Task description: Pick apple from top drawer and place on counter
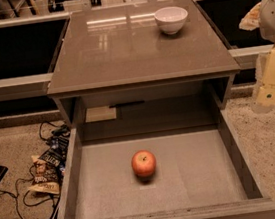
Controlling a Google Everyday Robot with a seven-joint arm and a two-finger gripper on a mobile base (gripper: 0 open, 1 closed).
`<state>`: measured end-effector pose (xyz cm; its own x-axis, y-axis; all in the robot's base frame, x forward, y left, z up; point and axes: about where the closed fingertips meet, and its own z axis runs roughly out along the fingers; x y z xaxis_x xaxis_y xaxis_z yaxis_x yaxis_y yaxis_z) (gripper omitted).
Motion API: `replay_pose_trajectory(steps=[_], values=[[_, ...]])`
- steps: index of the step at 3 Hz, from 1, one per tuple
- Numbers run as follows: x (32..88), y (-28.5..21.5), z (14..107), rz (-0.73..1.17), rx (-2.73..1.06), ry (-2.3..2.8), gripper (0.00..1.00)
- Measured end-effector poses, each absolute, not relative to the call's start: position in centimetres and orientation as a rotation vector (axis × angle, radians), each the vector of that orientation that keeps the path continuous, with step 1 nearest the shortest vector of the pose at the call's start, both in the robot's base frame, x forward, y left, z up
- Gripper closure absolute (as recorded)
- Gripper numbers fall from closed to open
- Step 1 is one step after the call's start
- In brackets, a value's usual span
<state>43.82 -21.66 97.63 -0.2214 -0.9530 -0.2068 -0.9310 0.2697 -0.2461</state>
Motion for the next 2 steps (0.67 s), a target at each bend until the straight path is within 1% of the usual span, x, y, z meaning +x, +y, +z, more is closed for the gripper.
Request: replay_pose_trajectory(steps=[1,2], values=[[43.9,-21.6,97.4,-0.089,-1.723,2.228,0.00],[45.3,-20.1,94.2,0.062,-1.710,2.183,0.00]])
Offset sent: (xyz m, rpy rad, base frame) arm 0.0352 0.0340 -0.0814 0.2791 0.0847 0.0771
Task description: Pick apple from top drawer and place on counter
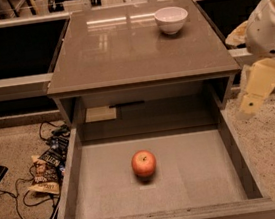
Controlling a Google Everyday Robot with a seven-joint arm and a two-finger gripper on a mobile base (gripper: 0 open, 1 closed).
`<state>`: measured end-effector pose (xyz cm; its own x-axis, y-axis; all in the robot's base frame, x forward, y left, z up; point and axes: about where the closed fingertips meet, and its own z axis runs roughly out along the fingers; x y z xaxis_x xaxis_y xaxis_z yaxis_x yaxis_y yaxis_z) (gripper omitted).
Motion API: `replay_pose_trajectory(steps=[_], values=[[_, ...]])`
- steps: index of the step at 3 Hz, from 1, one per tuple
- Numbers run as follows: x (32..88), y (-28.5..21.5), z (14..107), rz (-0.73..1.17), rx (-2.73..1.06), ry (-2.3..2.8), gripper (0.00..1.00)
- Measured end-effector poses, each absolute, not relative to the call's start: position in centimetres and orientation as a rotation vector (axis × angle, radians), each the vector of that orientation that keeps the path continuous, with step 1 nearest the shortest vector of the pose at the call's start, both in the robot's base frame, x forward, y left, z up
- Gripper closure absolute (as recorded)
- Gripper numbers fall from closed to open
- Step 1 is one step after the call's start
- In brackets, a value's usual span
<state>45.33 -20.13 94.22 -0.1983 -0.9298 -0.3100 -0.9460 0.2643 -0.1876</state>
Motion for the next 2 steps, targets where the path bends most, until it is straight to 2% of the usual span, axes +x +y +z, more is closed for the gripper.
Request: replay_pose_trajectory(steps=[2], values=[[48.5,-11.2,82.7,0.510,-1.632,1.855,0.00]])
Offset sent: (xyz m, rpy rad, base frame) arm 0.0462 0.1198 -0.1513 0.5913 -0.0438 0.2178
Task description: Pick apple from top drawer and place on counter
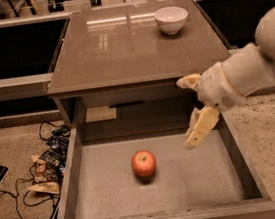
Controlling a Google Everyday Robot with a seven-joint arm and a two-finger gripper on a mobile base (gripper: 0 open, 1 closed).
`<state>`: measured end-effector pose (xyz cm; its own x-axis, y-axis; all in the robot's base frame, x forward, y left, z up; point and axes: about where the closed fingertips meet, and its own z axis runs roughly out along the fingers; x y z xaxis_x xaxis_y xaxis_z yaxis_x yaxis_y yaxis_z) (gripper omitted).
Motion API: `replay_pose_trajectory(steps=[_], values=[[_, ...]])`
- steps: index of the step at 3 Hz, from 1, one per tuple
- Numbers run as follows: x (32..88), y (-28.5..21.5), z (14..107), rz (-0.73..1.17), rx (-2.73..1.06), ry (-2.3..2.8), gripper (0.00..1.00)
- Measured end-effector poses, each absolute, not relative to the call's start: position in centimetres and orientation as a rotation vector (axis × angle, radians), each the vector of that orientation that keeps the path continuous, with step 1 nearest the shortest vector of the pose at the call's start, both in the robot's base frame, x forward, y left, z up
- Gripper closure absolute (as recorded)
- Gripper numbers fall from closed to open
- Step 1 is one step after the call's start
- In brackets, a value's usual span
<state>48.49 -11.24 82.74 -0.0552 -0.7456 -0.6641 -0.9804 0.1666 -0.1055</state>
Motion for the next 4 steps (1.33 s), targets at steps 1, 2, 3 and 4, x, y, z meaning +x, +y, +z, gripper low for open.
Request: replay_pose_trajectory(steps=[1,2,3,4], values=[[49.4,-8.0,78.5,0.613,-1.540,1.751,0.00],[49.8,-5.8,74.3,0.638,-1.485,1.697,0.00],[50.2,-5.6,74.2,0.625,-1.481,1.692,0.00],[50.0,-5.3,72.5,0.637,-1.497,1.733,0.00]])
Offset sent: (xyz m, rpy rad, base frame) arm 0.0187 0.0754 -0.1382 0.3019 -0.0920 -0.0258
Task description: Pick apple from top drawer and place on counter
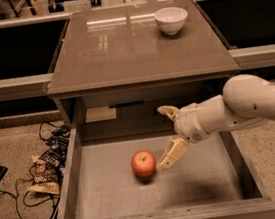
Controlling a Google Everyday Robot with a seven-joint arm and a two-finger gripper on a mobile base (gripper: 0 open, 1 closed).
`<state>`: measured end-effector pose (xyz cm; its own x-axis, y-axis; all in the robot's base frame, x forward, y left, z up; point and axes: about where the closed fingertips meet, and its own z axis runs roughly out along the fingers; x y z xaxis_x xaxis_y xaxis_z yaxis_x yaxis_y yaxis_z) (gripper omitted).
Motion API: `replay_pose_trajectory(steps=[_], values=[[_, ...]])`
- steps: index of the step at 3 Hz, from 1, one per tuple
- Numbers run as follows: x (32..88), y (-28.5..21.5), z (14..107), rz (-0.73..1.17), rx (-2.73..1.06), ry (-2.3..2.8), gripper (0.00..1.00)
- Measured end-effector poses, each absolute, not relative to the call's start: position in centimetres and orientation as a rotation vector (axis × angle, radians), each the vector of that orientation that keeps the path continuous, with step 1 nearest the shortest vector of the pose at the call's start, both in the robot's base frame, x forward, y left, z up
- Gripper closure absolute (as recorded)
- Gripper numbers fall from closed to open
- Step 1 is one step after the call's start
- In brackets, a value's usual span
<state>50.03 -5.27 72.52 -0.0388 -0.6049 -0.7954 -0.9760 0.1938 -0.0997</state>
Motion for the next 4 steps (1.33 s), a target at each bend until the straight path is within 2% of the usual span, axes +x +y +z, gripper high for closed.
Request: replay_pose_trajectory(steps=[3,4], values=[[50.1,-1.1,64.5,0.774,-1.531,1.782,0.00],[49.2,0.0,62.1,0.823,-1.543,1.797,0.19]])
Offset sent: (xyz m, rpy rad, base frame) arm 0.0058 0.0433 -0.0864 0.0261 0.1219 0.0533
